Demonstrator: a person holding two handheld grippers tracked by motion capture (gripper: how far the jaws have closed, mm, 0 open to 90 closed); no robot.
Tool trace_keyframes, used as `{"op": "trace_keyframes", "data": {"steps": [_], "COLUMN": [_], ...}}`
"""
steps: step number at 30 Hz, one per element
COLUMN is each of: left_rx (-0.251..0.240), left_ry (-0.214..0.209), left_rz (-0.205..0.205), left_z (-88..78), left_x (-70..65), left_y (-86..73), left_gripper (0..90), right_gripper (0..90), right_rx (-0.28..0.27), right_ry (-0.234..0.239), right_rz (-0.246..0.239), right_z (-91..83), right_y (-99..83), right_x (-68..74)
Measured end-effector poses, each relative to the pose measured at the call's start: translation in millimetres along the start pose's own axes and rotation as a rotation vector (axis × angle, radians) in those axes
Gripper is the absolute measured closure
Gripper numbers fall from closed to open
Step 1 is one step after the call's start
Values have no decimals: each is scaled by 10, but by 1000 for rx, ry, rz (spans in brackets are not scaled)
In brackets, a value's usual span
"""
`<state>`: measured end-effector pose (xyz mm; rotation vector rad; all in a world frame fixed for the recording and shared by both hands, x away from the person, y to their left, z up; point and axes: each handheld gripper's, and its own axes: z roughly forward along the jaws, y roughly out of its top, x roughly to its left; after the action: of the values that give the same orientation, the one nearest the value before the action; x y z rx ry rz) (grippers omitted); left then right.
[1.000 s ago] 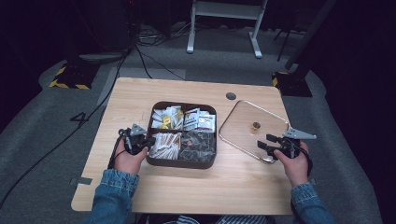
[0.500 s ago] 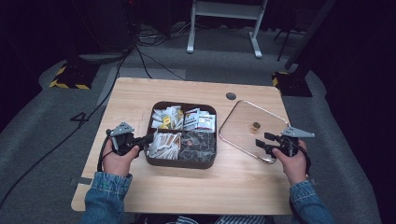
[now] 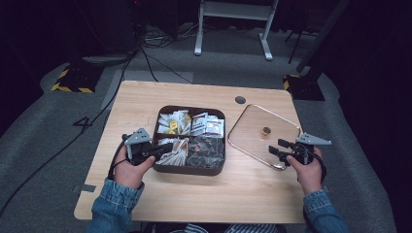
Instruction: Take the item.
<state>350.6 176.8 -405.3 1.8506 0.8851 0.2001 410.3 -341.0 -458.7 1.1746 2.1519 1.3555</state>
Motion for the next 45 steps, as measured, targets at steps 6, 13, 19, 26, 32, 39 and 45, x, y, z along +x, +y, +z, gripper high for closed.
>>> {"op": "trace_keyframes", "data": {"steps": [6, 13, 19, 26, 32, 39, 45], "left_rx": [21, 38, 58, 90, 155, 202, 259], "left_ry": [-87, -156, -215, -276, -311, -325, -299], "left_rz": [42, 101, 137, 165, 187, 204, 232], "left_z": [88, 164, 271, 396, 562, 673, 802], "left_x": [-181, -377, -468, -523, -613, -631, -646], "left_y": [33, 40, -9, -95, -210, -304, -391], "left_gripper": [900, 900, 900, 900, 900, 900, 899], "right_gripper": [389, 387, 386, 386, 386, 385, 383], "right_rx": [-1, 2, 3, 10, 10, 25, 31], "right_ry": [-4, -2, 1, -1, 5, 17, 22], "right_rz": [3, 2, 0, 1, -5, -15, -21], "right_z": [-34, -21, -16, -18, 4, 65, 88], "right_y": [-21, -27, -19, -33, -24, -26, -36], "right_x": [-18, -22, -4, 6, 18, 58, 68]}}
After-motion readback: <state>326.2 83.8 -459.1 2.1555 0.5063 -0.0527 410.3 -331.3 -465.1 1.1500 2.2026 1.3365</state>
